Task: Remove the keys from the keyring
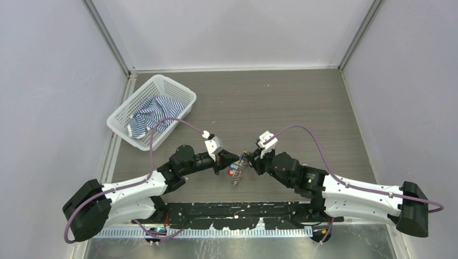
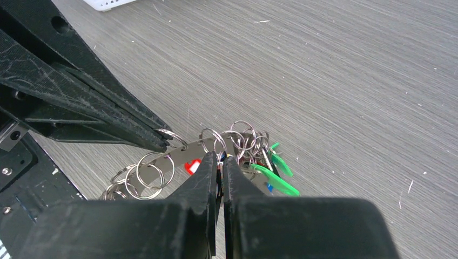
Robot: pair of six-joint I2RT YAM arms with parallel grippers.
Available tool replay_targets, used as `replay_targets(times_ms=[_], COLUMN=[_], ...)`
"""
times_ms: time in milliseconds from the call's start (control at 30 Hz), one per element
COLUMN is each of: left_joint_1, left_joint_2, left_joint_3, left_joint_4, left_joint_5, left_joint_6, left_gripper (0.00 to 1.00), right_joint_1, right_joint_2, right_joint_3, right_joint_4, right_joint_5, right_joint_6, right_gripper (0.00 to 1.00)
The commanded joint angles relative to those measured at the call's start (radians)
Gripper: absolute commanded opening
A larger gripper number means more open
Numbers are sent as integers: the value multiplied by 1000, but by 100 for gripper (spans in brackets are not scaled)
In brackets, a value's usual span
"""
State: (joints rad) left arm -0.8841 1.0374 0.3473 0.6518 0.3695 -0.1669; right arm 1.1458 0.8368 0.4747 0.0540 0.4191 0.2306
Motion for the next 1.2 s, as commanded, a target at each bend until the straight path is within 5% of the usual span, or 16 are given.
replay_targets(times_ms=[0, 100, 267, 367, 600, 733, 1033, 1167], left_joint_1=[-32, -36, -38, -38, -37, -33, 88, 122], left_joint_2=[-50, -92, -119, -122, -137, -144, -9, 219], left_joint_3=[-13, 2, 35, 32, 33, 127, 279, 417], left_joint_4=[-11, -26, -102, -99, -98, -236, -338, -373], left_joint_5=[-78, -67, -40, -52, -384, -416, -265, -144], left_joint_6=[80, 84, 99, 83, -23, -42, -42, -64], left_gripper=[0, 4, 26, 27, 30, 36, 40, 25], right_joint_1=[-33, -61, -114, -131, -146, -158, -162, -163], right_joint_2=[1, 13, 20, 26, 11, -5, -60, -49], right_joint_3=[44, 36, 10, 2, -10, -5, -39, -19], right_joint_4=[91, 118, 228, 273, 311, 266, 144, 110], right_joint_5=[49, 15, -76, -118, -218, -339, -511, -543], right_joint_6=[-57, -57, -50, -55, -91, -79, -42, -63], right_gripper=[1, 1, 1, 1, 1, 1, 1, 1])
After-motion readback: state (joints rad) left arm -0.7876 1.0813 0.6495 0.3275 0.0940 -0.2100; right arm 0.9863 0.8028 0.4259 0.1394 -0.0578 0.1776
